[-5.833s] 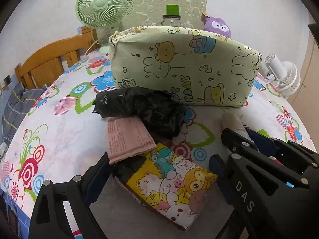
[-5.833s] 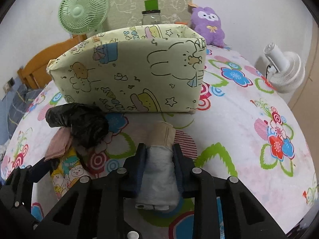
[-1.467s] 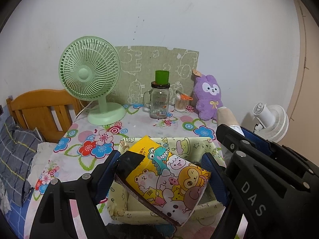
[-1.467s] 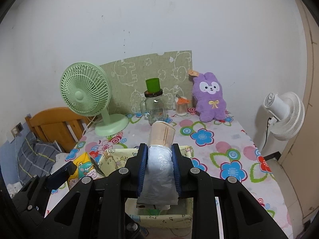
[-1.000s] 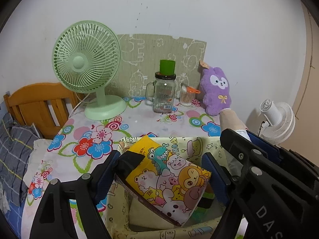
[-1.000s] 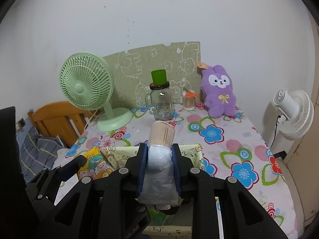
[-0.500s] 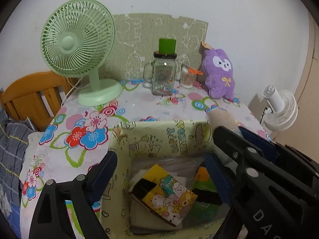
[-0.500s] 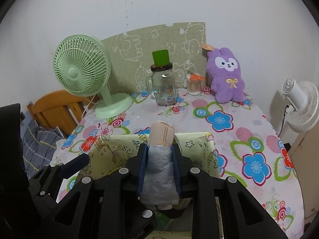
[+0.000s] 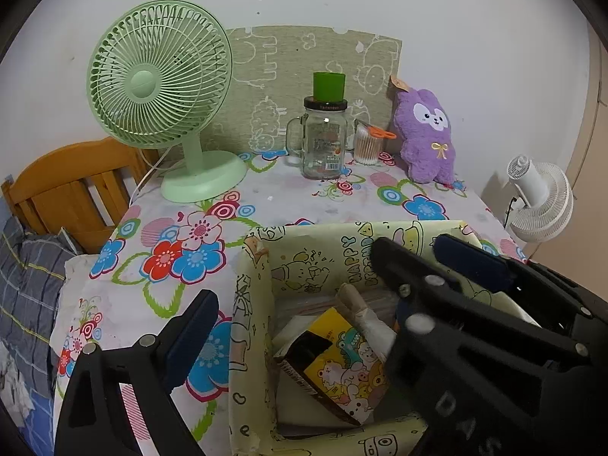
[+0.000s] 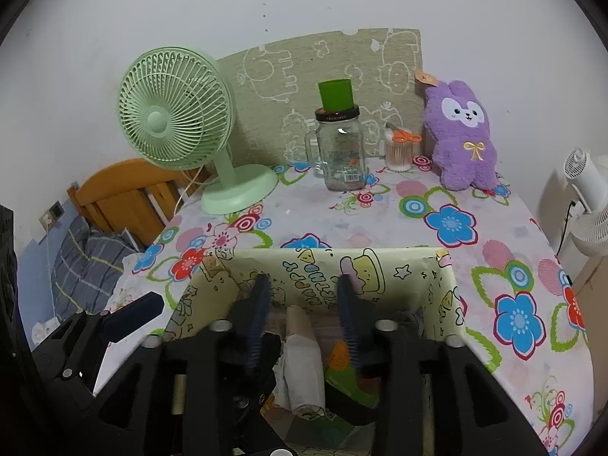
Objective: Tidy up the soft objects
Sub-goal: 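Release the tissue box into basket with left tool while right drops towel in, then withdraw both open tools from the basket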
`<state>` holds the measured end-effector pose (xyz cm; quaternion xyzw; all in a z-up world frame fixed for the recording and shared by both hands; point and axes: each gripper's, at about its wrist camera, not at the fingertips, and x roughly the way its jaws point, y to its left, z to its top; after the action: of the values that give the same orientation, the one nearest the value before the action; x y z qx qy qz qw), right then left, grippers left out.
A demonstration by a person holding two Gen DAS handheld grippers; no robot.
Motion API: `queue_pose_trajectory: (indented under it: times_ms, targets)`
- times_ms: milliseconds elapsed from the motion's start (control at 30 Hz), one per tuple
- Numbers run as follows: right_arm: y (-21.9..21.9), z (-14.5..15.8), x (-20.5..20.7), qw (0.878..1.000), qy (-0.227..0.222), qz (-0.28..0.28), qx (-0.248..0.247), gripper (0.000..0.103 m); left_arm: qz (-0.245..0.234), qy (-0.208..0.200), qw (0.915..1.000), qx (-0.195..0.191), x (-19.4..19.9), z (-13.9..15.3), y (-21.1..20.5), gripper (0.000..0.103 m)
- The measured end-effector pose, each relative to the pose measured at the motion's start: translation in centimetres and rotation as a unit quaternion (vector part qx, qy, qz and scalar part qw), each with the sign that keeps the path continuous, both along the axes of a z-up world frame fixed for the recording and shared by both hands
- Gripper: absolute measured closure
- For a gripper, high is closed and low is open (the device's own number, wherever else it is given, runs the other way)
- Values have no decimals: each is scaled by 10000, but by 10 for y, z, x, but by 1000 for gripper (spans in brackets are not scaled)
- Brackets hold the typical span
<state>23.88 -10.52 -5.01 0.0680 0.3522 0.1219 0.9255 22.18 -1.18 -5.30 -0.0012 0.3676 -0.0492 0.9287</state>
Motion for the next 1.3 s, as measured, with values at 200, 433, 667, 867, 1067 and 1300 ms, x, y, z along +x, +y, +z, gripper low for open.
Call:
queue_pose_trajectory:
  times_ms: [200,433,667,867,1067,1300]
  targets:
    - [-2,6,-6,10000,-58,-72,34,29,-32,-54,10000,-34,-6,6,-2,7]
    - [-6,20,-20,9994,-230,-228,-98,13,-18,-204,9998,-22,-20,18,-5,4]
    - [-11,36,-38,9980,-417,-409,-254,5,-24,-390,9992,7,-36,32,-8,2]
    - [-16,48,-54,9968,-544,-502,-288,3,-59,-523,9986,4,-50,41,-12,1]
    - [-20,59,-72,9956,-694,-551,-298,3,-93,-670,9977,-9,-64,52,-16,1]
    - [-26,71,-91,9942,-813,-610,-339,3,-158,-784,9968,-64,-82,61,-21,1]
